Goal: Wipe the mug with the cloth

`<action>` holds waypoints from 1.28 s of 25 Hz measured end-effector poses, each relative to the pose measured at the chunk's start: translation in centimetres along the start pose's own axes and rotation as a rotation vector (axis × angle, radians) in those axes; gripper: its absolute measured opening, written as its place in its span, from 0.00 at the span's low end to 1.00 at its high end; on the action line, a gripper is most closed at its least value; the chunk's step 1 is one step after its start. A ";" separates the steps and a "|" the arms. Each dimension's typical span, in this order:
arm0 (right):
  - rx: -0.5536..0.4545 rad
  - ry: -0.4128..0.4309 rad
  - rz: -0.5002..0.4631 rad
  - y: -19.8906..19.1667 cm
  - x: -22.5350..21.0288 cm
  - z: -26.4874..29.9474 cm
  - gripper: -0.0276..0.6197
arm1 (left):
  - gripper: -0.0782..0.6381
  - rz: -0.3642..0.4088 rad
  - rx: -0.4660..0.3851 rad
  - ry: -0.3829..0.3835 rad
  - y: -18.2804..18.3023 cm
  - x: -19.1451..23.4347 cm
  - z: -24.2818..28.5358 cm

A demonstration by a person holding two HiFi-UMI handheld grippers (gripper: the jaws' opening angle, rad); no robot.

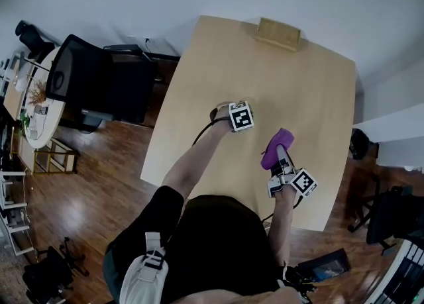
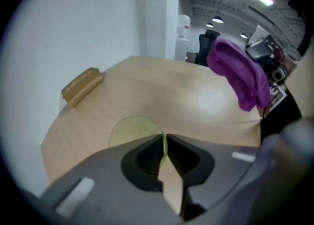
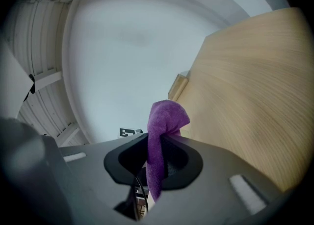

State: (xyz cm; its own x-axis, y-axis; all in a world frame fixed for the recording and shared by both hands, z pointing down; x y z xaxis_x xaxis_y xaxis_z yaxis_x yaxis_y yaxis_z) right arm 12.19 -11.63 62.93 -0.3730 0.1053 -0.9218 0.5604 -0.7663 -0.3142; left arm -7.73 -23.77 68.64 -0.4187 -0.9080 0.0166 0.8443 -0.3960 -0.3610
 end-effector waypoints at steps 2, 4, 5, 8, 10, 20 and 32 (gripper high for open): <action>0.003 0.048 -0.040 0.3 0.3 0.4 0.14 | 0.17 0.047 0.050 0.002 0.3 0.0 1.1; -0.002 0.074 -0.061 0.5 0.4 0.6 0.14 | 0.17 0.091 0.081 0.028 0.5 0.0 1.8; -0.003 0.084 -0.069 0.6 0.5 0.7 0.14 | 0.17 0.110 0.089 0.051 0.6 0.0 2.0; -0.003 0.037 -0.047 0.4 -0.2 0.1 0.14 | 0.18 0.137 0.085 0.104 1.1 0.2 2.0; -0.002 -0.006 -0.005 0.1 -0.6 -0.3 0.14 | 0.23 0.128 0.056 0.119 1.2 0.2 1.5; 0.002 0.096 -0.022 -0.3 1.7 -1.1 0.14 | 0.27 -0.393 -0.476 0.130 -4.2 -5.2 -8.4; 0.020 0.309 -0.046 -3.8 4.8 -2.1 0.14 | 0.13 -1.034 -1.639 -0.216 -20.2 -20.2 -21.4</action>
State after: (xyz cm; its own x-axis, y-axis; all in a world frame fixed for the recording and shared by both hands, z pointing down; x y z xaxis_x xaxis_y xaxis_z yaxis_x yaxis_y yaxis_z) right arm 9.87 -6.89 59.20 -0.1537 0.3251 -0.9331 0.5323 -0.7683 -0.3554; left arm -23.45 5.55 55.67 -0.3198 -0.4962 0.8072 -0.7921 -0.3274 -0.5151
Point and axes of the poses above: the fingertips, and each gripper's own axes: z forward along the fingers, x to its left, y out of its top, the point moved 7 cm from there along -z, backward along the fingers, and after that the axes turned 6 degrees about x, right-handed, at the moved point
